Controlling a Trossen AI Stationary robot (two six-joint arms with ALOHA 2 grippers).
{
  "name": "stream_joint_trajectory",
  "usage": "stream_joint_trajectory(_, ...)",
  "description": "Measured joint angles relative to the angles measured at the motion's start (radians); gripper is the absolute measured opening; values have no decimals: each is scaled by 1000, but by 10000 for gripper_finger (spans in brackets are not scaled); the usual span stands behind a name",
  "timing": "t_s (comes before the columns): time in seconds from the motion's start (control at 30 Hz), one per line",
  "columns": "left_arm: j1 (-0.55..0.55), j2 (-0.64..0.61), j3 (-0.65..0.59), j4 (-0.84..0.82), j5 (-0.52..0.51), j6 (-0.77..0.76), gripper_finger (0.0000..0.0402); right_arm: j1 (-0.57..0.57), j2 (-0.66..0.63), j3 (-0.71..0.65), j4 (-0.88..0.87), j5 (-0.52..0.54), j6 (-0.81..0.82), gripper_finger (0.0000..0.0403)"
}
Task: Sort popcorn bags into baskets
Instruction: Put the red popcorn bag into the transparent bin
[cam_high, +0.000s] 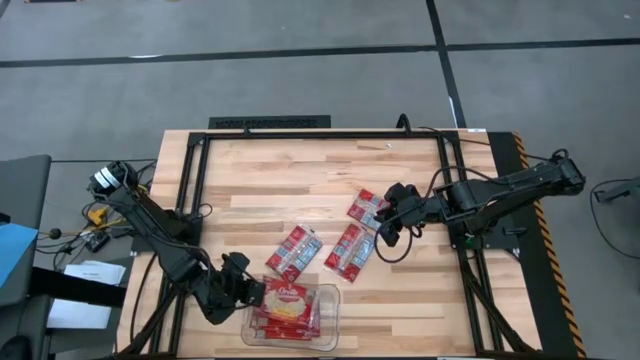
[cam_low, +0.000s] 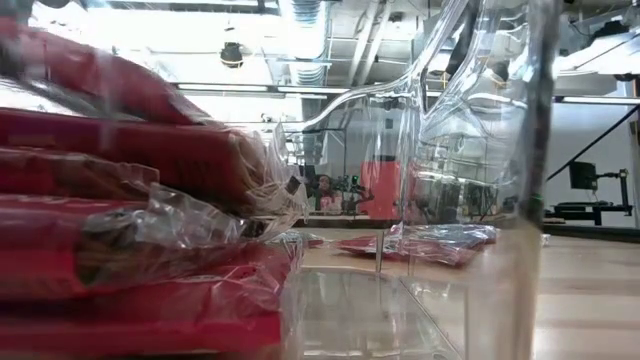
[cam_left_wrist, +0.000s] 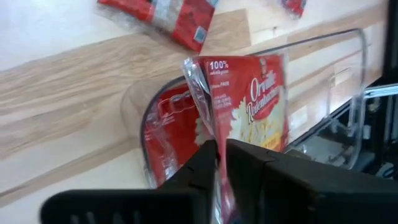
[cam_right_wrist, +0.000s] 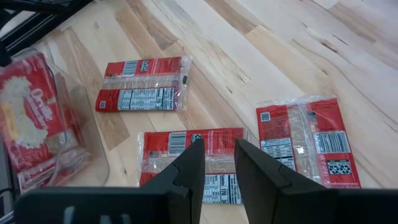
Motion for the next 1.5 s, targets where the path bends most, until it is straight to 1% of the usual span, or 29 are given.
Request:
stream_joint_trajectory(0.17, 0, 0, 0, -12, 33, 11, 84, 0, 0, 0, 0, 0, -3, 113)
stream_joint_trajectory(0.3, 0, -8, 0, 14, 51, 15, 132, 0, 0, 0, 0, 0, -3, 113)
stream_joint_trajectory(0.47, 0, -84, 0, 82, 43, 89, 170, -13, 21, 2, -32, 0, 24, 113)
stream_joint_trajectory(0.5, 0, -107, 0, 86, 27, 95, 175, -20, 39, 2, -50, 0, 33, 113)
stream_joint_trajectory(0.57, 0, -157, 0, 77, -46, 105, 182, -40, 80, 2, -125, 3, 82, 113)
stream_joint_trajectory(0.67, 5, -232, 2, 20, -200, 125, 185, -87, 169, 1, -278, 12, 250, 113)
stream_joint_trajectory(0.7, 17, -256, 2, -5, -231, 136, 185, -102, 205, 0, -332, 11, 282, 113)
stream_joint_trajectory(0.8, 61, -311, 2, -69, -248, 186, 185, -134, 304, -2, -449, 10, 323, 113)
stream_joint_trajectory(0.93, 115, -353, 2, -133, -249, 218, 185, -166, 407, -41, -463, -30, 316, 113)
stream_joint_trajectory(1.0, 136, -359, 2, -165, -245, 218, 185, -184, 451, -61, -431, -52, 305, 113)
stream_joint_trajectory(1.07, 156, -361, 2, -205, -236, 218, 185, -202, 482, -86, -355, -76, 264, 113)
stream_joint_trajectory(1.2, 199, -360, 2, -273, -219, 218, 185, -235, 535, -88, -172, -124, 108, 113)
stream_joint_trajectory(1.3, 241, -358, 1, -295, -214, 234, 185, -251, 569, -55, -13, -131, -20, 113)
stream_joint_trajectory(1.4, 304, -359, 1, -304, -203, 307, 185, -261, 613, 1, 111, -149, -152, 113)
stream_joint_trajectory(1.5, 392, -359, 1, -304, -202, 393, 185, -264, 643, 69, 239, -224, -304, 113)
